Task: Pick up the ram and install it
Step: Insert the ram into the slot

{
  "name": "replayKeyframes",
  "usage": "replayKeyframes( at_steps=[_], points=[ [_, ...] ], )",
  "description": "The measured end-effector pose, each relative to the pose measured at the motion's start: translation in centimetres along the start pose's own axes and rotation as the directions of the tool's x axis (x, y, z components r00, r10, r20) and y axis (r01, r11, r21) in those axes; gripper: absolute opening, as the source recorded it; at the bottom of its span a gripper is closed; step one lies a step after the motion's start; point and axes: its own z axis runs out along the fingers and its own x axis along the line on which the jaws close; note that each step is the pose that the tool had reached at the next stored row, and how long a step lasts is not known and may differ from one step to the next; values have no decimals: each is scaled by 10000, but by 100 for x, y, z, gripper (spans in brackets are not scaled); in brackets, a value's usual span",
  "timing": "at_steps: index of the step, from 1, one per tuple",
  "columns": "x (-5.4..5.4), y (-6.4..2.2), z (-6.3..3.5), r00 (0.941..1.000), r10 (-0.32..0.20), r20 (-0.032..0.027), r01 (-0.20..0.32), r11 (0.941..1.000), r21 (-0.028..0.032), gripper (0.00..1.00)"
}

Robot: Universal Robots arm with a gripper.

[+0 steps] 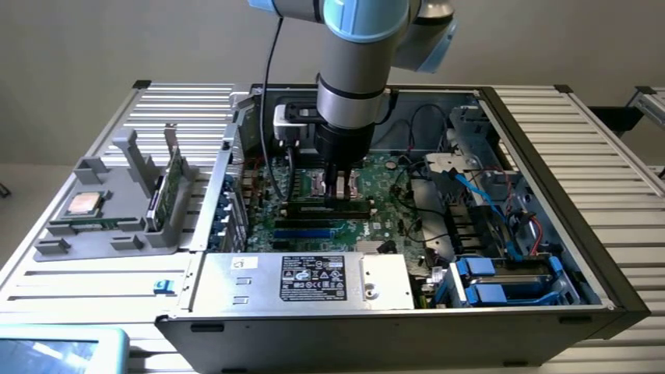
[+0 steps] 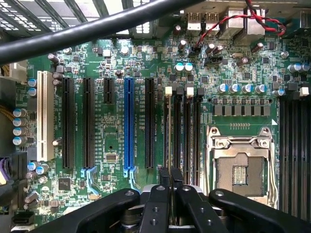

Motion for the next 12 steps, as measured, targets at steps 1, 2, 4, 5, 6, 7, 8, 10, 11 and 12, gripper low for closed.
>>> replayKeyframes(
  at_steps=[1, 2, 4, 5, 6, 7, 8, 10, 11, 12],
  points=[
    [0, 0, 0, 10000, 0, 0, 0, 10000, 0, 11],
    [0, 0, 1, 10000, 0, 0, 0, 10000, 0, 11],
    [-1, 0, 0, 10000, 0, 4, 0, 10000, 2, 11],
    [-1, 0, -2, 10000, 0, 6, 0, 10000, 3, 11],
    [-1, 0, -3, 10000, 0, 6, 0, 10000, 3, 11],
    [-1, 0, -3, 10000, 0, 5, 0, 10000, 2, 11],
    [0, 0, -4, 10000, 0, 2, 0, 10000, 2, 11],
    [0, 0, -5, 10000, 0, 2, 0, 10000, 1, 11],
    [0, 0, -5, 10000, 0, 2, 0, 10000, 2, 11],
    [0, 0, -4, 10000, -3, 2, 3, 10000, 6, 11]
  ],
)
